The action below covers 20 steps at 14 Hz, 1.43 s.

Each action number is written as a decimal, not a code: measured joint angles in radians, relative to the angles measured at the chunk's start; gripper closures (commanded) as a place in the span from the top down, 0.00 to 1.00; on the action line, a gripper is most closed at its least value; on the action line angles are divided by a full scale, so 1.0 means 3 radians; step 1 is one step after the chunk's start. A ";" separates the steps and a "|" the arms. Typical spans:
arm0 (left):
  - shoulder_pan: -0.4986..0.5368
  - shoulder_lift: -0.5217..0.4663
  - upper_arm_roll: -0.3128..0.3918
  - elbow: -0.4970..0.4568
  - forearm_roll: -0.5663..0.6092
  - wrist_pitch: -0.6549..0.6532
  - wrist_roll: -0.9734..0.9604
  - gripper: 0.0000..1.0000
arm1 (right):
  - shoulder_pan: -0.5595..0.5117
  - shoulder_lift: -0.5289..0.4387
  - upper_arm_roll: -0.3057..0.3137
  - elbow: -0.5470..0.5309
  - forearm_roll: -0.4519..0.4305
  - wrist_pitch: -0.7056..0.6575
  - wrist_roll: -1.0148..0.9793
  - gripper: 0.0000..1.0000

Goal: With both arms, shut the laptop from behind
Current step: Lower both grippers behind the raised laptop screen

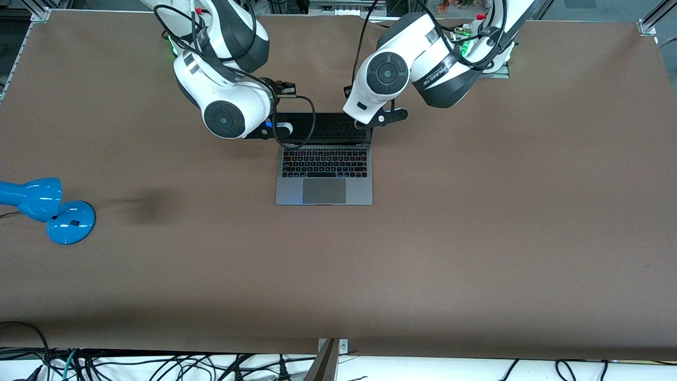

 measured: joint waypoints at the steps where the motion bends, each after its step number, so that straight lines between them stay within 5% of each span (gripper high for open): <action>1: 0.0003 0.0038 0.0001 -0.0003 0.0000 0.0010 0.0006 0.00 | 0.0000 0.0023 0.0000 -0.0028 0.0001 0.0003 -0.0005 0.00; 20: 0.0057 0.0357 0.0142 0.0035 0.0160 0.0445 0.0102 0.00 | -0.0037 0.0281 -0.0084 -0.0123 -0.0005 0.0932 -0.0130 0.00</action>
